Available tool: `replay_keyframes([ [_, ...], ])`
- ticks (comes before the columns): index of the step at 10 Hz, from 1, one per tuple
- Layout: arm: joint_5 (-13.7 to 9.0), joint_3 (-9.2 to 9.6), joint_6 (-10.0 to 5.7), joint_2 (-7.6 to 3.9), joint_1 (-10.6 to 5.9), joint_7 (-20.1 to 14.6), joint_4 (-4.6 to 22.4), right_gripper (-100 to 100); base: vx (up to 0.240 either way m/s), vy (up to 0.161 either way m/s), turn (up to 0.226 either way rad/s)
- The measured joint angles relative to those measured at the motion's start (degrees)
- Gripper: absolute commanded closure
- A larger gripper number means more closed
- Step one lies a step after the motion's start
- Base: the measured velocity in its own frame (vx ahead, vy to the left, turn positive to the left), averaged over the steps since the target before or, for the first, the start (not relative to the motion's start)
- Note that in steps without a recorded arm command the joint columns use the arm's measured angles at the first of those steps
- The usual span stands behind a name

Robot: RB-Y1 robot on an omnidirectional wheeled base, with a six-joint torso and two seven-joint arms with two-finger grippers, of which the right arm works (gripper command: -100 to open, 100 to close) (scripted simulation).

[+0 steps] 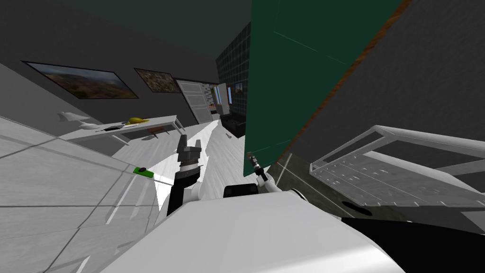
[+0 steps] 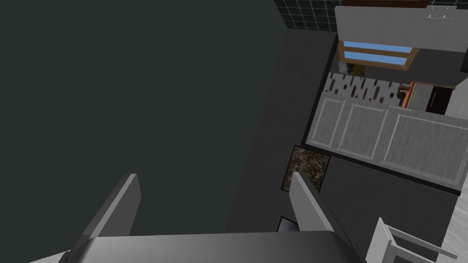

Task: Push the door open

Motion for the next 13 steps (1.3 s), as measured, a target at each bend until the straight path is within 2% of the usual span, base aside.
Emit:
replay_keyframes([
  [4, -0.15, -0.20, -0.09, -0.04, 0.06, 0.16, 0.86, 100, 0.052, 0.037, -0.016],
  [5, -0.11, -0.13, 1.10, -0.40, 1.60, 0.02, -1.53, 100, 0.103, 0.073, -0.032],
  [7, -0.72, -1.04, 0.07, -0.40, -0.08, 0.51, 1.27, 100, 0.167, 0.071, -0.018],
  [8, -0.93, -1.31, -0.09, -0.68, -0.08, 0.56, 1.44, 100, 0.207, 0.114, -0.035],
  [9, -1.06, -1.55, 0.71, -0.81, 0.92, 0.68, -0.36, 100, 0.197, 0.100, -0.076],
  [10, -1.73, -2.56, -0.53, -0.76, -1.28, 1.27, 3.16, 100, 0.151, 0.054, -0.004],
  [11, -1.89, -2.82, -0.87, -0.89, -1.07, 1.49, 2.81, 100, 0.066, 0.014, 0.016],
  [12, -1.90, -2.84, -0.49, -0.96, -0.97, 1.45, 1.92, 100, 0.002, -0.002, 0.015],
  [13, -1.76, -2.64, 0.44, -1.03, -0.13, 1.29, -0.11, 100, 0.110, 0.073, -0.109],
])
